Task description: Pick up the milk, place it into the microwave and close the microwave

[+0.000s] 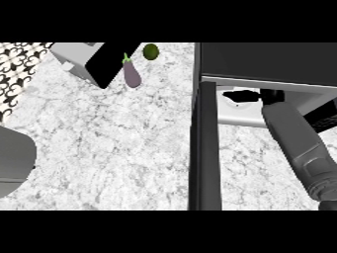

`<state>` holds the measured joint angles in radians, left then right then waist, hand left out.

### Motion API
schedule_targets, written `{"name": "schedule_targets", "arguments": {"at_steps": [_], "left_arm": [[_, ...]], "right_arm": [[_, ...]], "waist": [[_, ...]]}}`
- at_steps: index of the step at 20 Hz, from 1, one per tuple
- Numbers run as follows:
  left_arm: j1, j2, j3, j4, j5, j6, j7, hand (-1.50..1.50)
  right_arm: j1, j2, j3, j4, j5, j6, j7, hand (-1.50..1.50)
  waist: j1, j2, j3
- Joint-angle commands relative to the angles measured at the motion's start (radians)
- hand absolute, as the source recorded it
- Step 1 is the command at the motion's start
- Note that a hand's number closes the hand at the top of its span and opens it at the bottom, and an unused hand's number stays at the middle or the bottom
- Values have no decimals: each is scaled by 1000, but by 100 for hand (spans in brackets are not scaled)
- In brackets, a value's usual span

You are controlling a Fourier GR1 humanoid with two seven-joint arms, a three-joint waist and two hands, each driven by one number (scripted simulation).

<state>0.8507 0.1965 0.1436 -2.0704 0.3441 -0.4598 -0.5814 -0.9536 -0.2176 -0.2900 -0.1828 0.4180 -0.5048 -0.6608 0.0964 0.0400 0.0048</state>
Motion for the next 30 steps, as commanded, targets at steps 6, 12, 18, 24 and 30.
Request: {"name": "schedule_targets", "arguments": {"at_steps": [6,12,18,24,30], "left_arm": [[-33,-68,-114,-9,-89,18,31,-150],[11,-94,-171,-56,-161,5,21,-150],[-30,-131,-250,-122,-245,55,111,-150],[-27,-166,-371,-89,-382,63,90,-150],[-119,-185,-419,-137,-360,94,257,-150]], "right_arm": [[3,49,-47,18,-58,139,-104,-150],[65,-12,-82,5,-110,318,-188,-150],[143,57,-65,-54,-132,368,-210,-150],[268,64,-40,-167,-157,452,-232,-150],[437,104,8,-311,-166,523,-224,-150]], "waist": [[-42,-19,-2],[-64,-31,-3],[-95,-41,-4],[-111,-49,-5],[-148,-54,-7]]}}
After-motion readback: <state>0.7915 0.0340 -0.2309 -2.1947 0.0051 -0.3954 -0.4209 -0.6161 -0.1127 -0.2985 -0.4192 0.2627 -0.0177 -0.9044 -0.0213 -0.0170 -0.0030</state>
